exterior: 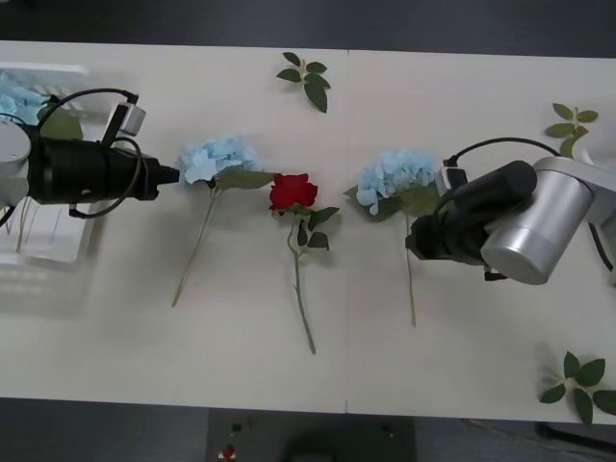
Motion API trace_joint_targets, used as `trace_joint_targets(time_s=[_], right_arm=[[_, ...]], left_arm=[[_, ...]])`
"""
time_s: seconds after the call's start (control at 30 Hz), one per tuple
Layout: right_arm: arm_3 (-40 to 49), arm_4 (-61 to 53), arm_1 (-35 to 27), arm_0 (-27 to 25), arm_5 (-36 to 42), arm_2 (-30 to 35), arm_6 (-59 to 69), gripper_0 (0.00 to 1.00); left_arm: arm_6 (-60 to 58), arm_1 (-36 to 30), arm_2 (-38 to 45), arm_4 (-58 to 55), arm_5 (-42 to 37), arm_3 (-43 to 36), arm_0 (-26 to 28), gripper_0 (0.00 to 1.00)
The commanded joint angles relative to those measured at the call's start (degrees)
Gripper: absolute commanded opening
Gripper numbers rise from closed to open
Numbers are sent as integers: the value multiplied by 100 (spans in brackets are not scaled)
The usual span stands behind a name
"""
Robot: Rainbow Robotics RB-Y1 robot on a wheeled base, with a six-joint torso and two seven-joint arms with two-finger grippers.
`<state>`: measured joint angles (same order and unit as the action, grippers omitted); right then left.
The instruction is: Put the red flowers into the right box and the blue flowers into the left box
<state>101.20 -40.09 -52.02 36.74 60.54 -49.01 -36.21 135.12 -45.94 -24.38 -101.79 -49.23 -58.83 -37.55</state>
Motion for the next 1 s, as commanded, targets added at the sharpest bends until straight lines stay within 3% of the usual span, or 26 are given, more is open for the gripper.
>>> trace_joint_targets(time_s=[0.03, 0.47, 0.5, 0.53, 0.57, 0.6, 1.0], right_arm=[[-461, 168, 526, 97, -139, 32, 263, 73], [-1410, 686, 1159, 97, -833, 32, 316, 73], [-1419, 686, 1159, 97, -824, 32, 298, 63], [-1419, 695, 1159, 97, -824, 23, 298, 47], [-1419, 704, 1150, 88, -833, 5, 298, 11], [-1427, 704, 1150, 97, -824, -12, 289, 0], [-1445, 994, 1054, 97, -824, -258, 325, 0]], left_arm=[[119, -144, 4, 80, 10, -85, 2, 100], [146, -249, 83, -148, -1001, -76, 2, 100], [137, -240, 83, -148, -1053, -76, 20, 100], [137, -249, 74, -148, -1080, -76, 29, 100], [137, -240, 74, -148, -1106, -76, 46, 100], [137, -240, 74, -148, -1115, -76, 55, 100], [181, -249, 4, -131, -1133, -76, 73, 100]])
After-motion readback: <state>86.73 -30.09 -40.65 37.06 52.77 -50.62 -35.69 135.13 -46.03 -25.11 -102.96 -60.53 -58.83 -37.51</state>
